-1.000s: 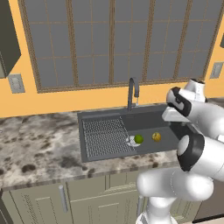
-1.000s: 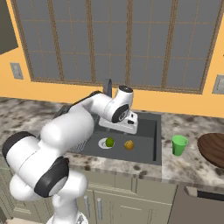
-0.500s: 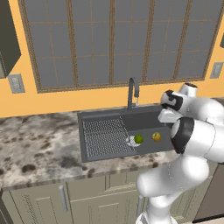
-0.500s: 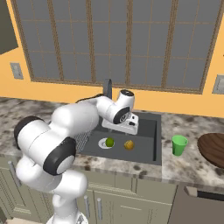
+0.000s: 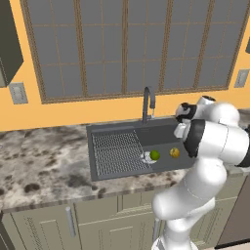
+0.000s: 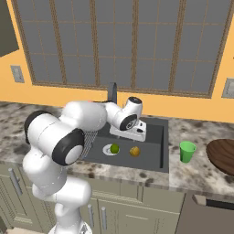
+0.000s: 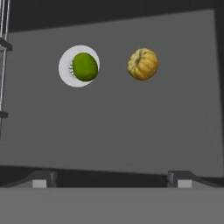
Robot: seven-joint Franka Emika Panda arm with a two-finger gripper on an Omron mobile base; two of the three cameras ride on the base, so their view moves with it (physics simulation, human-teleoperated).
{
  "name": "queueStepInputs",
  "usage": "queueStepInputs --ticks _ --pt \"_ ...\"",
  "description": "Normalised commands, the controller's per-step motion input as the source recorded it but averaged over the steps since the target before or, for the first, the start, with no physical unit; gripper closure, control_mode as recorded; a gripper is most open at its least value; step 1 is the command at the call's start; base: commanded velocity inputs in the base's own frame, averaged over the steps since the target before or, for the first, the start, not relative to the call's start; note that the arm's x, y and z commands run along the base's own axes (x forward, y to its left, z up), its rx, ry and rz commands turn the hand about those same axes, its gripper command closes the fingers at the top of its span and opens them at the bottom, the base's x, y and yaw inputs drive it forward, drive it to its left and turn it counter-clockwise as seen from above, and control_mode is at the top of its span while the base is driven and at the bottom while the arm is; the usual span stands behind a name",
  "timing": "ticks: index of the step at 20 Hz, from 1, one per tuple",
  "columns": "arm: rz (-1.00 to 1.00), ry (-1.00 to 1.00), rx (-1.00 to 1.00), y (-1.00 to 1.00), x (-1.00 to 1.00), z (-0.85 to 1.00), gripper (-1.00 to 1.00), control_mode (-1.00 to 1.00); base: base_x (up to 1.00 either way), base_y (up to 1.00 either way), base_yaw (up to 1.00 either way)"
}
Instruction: Remove the squash and lime from the sink. Then move the bowl and cup from the counter to the sink for washing.
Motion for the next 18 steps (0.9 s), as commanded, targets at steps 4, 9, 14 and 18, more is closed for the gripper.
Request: queueStepInputs --ticks 4,9,14,18 --pt "0.00 0.00 -0.01 -0.02 0.31 -0.22 -1.00 -1.00 0.00 0.00 0.00" --pt "0.00 0.00 -0.07 -0.10 0.29 -0.24 -1.00 -1.00 0.00 0.00 0.00" --pt "0.00 0.00 -0.02 -0.11 0.25 -0.23 -1.00 -1.00 0.00 0.00 0.00" --pt "0.00 0.00 0.00 -0.07 0.22 -0.24 -1.00 -1.00 0.00 0.00 0.00"
